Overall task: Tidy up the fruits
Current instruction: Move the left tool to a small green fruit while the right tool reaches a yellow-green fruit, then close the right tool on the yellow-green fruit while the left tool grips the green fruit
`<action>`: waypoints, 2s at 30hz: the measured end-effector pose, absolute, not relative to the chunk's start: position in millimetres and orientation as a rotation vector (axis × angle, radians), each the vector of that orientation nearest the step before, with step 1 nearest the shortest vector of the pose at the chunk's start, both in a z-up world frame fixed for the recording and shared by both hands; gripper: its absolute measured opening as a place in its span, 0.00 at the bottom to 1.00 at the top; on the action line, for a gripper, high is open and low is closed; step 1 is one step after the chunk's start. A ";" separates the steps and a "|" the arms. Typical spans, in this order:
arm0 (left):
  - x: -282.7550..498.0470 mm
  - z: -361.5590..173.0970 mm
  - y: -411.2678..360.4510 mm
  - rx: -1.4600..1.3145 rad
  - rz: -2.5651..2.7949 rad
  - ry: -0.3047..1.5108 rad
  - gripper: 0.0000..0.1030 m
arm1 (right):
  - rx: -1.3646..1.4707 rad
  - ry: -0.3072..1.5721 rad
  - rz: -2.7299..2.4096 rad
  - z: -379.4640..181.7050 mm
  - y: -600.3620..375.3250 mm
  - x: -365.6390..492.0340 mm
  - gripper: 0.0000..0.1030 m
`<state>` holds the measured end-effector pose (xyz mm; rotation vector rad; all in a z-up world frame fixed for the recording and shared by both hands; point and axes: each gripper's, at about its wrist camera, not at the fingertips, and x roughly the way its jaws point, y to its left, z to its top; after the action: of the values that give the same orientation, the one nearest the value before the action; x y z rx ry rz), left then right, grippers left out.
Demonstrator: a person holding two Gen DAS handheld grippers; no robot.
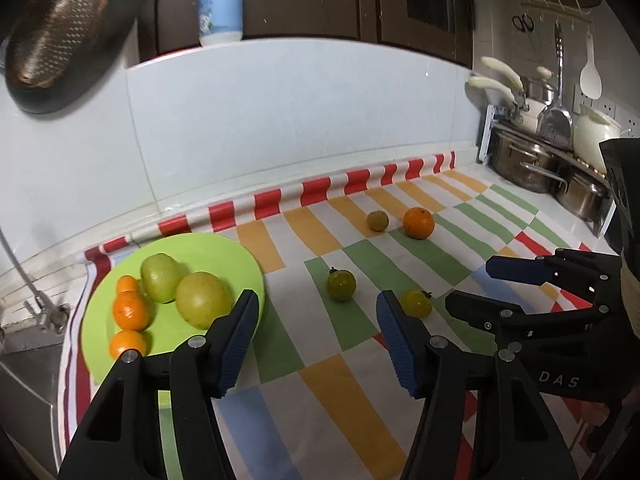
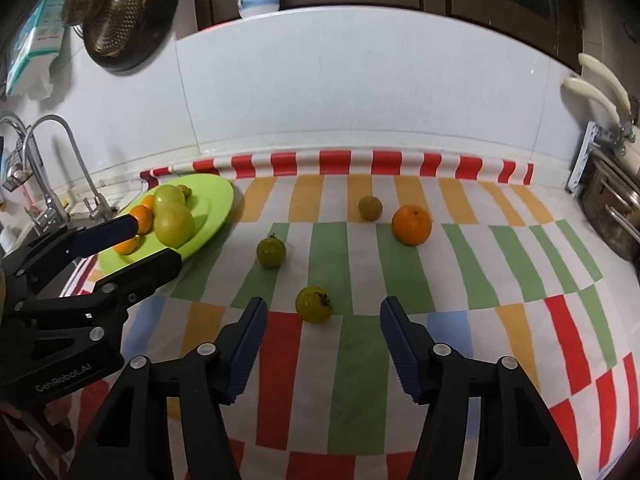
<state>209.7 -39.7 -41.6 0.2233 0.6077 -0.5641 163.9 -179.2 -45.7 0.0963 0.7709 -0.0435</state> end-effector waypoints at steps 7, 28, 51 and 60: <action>230.8 -57.5 -53.8 0.240 -0.594 0.650 0.56 | 0.116 0.817 -0.016 -64.2 -182.2 182.2 0.48; 275.2 -90.3 -95.2 0.288 -0.666 0.762 0.43 | 0.166 0.877 0.026 -94.0 -190.6 206.7 0.29; 252.9 -71.8 -84.2 0.277 -0.637 0.759 0.28 | 0.192 0.820 -0.010 -71.5 -202.0 193.9 0.29; 231.0 -47.4 -56.8 0.223 -0.591 0.731 0.28 | 0.183 0.777 0.031 -49.2 -187.2 180.2 0.29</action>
<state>231.0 -56.8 -47.4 0.2235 0.7312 -0.5909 180.2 -187.2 -49.2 0.1829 0.7772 0.0310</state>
